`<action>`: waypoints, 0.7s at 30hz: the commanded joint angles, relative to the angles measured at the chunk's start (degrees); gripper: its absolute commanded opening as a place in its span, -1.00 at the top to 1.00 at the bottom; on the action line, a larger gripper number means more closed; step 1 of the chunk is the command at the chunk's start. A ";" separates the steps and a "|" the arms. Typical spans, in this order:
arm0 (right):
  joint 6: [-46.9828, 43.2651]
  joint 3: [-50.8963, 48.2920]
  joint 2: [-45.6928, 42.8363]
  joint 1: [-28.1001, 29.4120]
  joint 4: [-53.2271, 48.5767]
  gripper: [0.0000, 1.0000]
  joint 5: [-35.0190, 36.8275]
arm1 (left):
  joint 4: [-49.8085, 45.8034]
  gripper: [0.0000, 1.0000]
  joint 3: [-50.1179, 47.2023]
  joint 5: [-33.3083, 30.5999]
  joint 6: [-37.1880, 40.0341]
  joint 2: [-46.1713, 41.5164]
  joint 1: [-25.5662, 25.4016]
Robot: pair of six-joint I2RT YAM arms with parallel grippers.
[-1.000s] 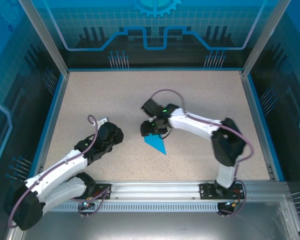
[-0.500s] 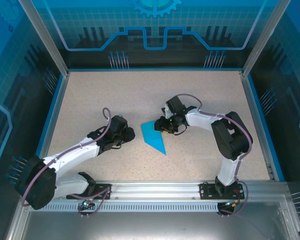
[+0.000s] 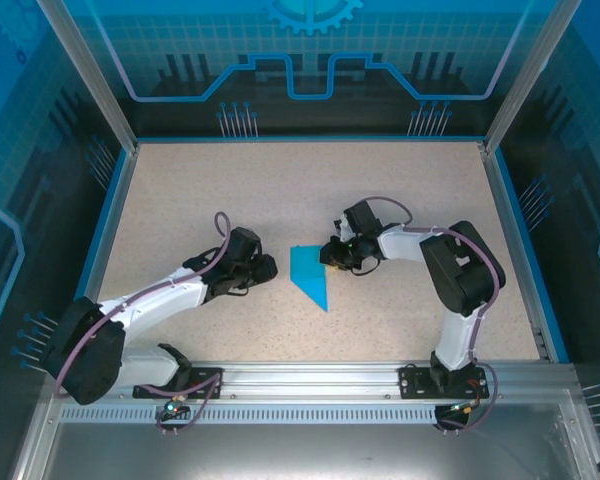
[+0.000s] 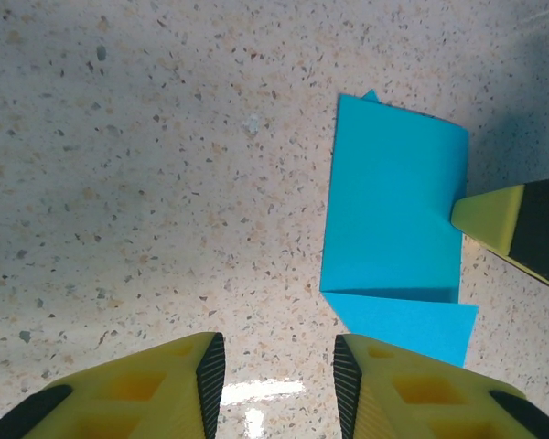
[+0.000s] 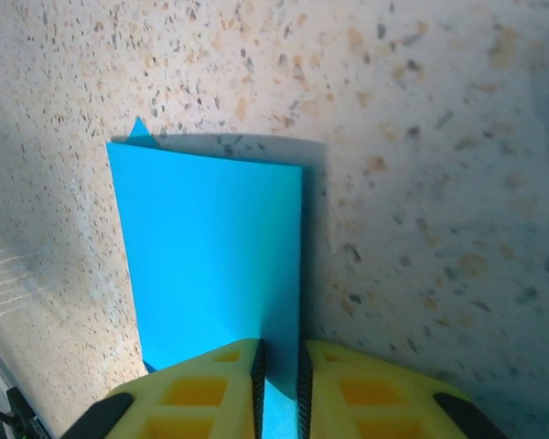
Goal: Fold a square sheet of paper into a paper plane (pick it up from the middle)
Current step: Turn over the paper at the center of the table, then fold the wing for the fifth time at the center of the table.
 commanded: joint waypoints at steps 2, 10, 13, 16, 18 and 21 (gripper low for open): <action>3.27 -3.43 -2.92 -0.42 2.72 0.51 0.33 | 1.04 0.20 2.01 2.23 1.11 1.23 0.32; -0.83 -3.61 -13.21 -0.51 -4.21 0.08 4.41 | 1.35 0.20 1.23 1.89 1.44 0.34 0.33; -2.99 -2.96 -19.19 -0.32 -8.92 -0.39 7.59 | 1.76 0.18 0.98 1.51 1.86 -0.28 0.37; -4.46 -2.76 -24.67 0.05 -13.24 -0.56 11.55 | 2.18 0.18 0.81 1.45 2.43 -0.94 0.32; -5.26 -2.91 -28.33 0.43 -15.87 -0.99 14.84 | 2.42 0.18 0.49 1.20 2.72 -1.46 0.32; -6.03 -2.95 -32.75 0.64 -20.44 -0.99 19.76 | 3.45 0.18 -0.46 0.74 2.96 -2.73 0.33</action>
